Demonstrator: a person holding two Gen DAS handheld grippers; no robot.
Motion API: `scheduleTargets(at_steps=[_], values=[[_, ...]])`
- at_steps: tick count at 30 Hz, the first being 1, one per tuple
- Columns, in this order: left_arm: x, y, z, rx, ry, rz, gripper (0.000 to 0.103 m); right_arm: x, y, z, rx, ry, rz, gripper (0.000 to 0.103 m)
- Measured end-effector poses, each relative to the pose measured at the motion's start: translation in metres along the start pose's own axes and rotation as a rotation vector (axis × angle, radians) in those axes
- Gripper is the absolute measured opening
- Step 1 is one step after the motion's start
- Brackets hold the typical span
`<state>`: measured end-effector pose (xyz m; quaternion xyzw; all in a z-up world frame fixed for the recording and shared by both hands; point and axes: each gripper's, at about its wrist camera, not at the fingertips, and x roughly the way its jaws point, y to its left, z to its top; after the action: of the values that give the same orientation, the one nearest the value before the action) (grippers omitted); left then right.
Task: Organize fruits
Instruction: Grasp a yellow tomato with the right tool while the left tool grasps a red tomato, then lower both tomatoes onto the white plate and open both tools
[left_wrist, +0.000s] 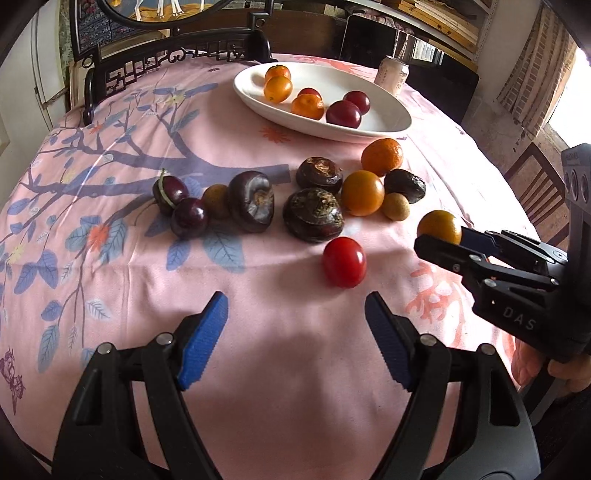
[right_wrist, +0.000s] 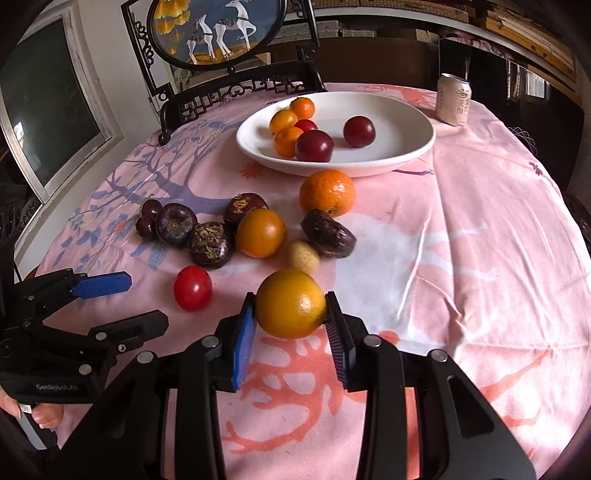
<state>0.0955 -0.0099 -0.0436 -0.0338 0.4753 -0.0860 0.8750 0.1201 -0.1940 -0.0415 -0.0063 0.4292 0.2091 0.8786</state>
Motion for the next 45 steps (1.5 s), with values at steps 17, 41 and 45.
scheduleTargets(at_steps=[17,41,45], values=[[0.020,-0.027,0.018,0.005,0.033,0.012,0.028,-0.034,-0.024,-0.022,0.013,-0.036,0.035,0.037],[0.073,0.000,0.182,-0.049,-0.080,0.062,0.029,0.049,-0.052,0.112,-0.011,-0.114,-0.070,0.037],[0.079,0.003,0.189,-0.068,-0.097,0.074,0.052,0.062,-0.055,0.113,-0.013,-0.101,-0.090,0.043]])
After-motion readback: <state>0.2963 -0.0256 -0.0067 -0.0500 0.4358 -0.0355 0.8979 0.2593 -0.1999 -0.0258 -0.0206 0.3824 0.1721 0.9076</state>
